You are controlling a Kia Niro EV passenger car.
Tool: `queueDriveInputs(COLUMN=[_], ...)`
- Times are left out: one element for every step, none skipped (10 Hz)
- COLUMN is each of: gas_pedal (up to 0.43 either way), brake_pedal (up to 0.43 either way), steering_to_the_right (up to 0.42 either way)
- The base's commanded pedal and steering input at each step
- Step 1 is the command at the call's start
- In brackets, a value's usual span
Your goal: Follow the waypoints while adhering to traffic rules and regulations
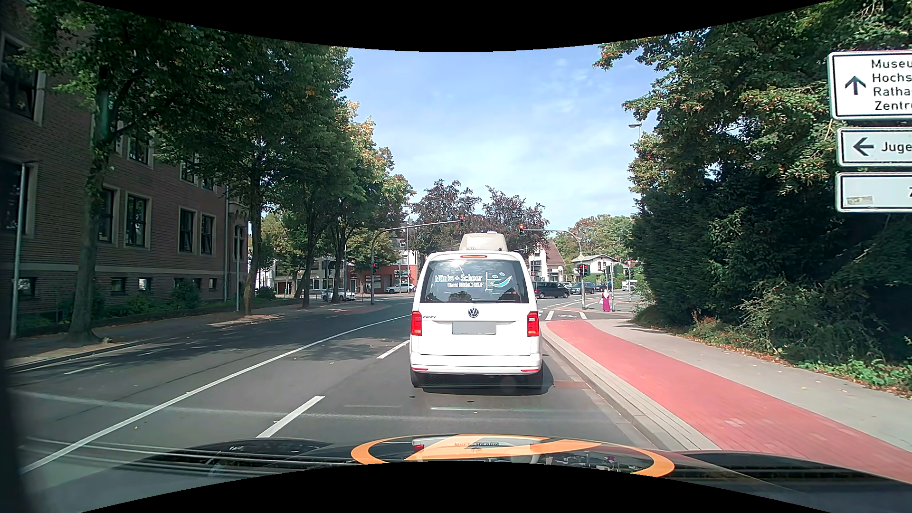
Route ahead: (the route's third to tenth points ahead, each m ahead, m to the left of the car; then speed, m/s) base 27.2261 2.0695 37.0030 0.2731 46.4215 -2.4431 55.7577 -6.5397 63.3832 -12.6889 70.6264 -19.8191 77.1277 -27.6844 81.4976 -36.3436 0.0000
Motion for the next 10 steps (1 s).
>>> queueDriveInputs(gas_pedal=[0.0, 0.0, 0.0, 0.0, 0.0, 0.0, 0.0, 0.0, 0.0, 0.0], brake_pedal=[0.183, 0.183, 0.183, 0.183, 0.183, 0.183, 0.183, 0.183, 0.183, 0.183], steering_to_the_right=[0.001, 0.001, 0.001, 0.001, 0.001, 0.001, 0.001, 0.001, 0.001, 0.001])
